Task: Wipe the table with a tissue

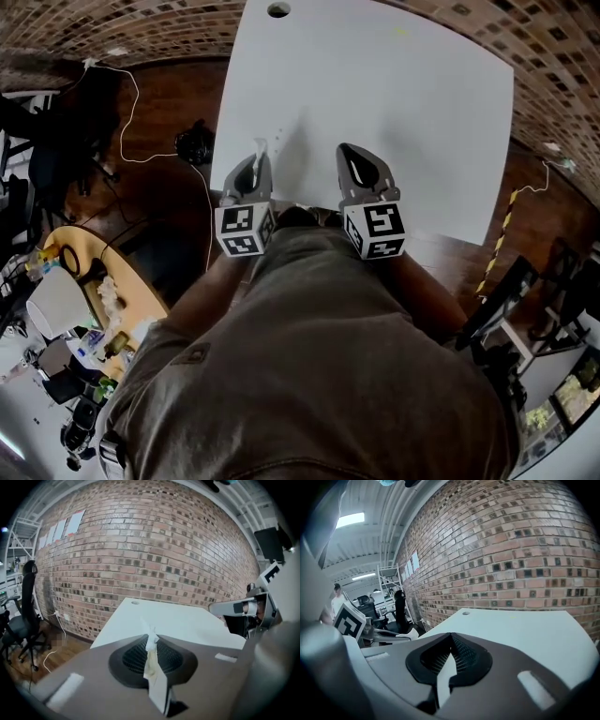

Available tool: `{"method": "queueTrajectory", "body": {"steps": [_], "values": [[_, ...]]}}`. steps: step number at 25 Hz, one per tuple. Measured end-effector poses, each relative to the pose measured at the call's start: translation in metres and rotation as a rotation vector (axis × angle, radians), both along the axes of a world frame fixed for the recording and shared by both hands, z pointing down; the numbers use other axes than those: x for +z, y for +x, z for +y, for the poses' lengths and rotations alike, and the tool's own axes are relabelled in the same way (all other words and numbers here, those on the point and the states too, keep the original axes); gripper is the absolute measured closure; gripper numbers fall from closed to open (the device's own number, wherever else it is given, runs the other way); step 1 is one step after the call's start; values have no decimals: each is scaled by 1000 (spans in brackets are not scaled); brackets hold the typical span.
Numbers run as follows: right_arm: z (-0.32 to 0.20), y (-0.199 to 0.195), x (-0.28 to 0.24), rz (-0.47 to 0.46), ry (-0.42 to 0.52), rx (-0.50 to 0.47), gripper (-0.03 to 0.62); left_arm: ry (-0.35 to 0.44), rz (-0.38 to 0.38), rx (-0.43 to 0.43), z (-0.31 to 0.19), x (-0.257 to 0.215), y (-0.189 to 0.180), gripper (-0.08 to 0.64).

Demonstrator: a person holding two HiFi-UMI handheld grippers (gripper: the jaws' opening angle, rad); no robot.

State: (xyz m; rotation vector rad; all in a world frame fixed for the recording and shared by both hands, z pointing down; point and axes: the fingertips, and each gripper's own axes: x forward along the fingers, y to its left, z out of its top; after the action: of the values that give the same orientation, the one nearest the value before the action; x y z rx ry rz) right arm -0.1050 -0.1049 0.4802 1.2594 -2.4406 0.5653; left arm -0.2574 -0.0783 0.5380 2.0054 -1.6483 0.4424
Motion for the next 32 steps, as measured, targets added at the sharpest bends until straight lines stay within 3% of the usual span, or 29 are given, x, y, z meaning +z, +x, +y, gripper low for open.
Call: {"method": "queueTrajectory", "body": {"steps": [18, 23, 32], "values": [[0, 9, 49, -1, -145, 25, 578, -254, -90, 25, 2, 88, -14, 534], [-2, 15, 50, -4, -149, 40, 578, -259, -129, 62, -3, 86, -6, 535], [-3, 25, 47, -8, -142, 62, 578, -275, -126, 111, -2, 88, 12, 535]]}}
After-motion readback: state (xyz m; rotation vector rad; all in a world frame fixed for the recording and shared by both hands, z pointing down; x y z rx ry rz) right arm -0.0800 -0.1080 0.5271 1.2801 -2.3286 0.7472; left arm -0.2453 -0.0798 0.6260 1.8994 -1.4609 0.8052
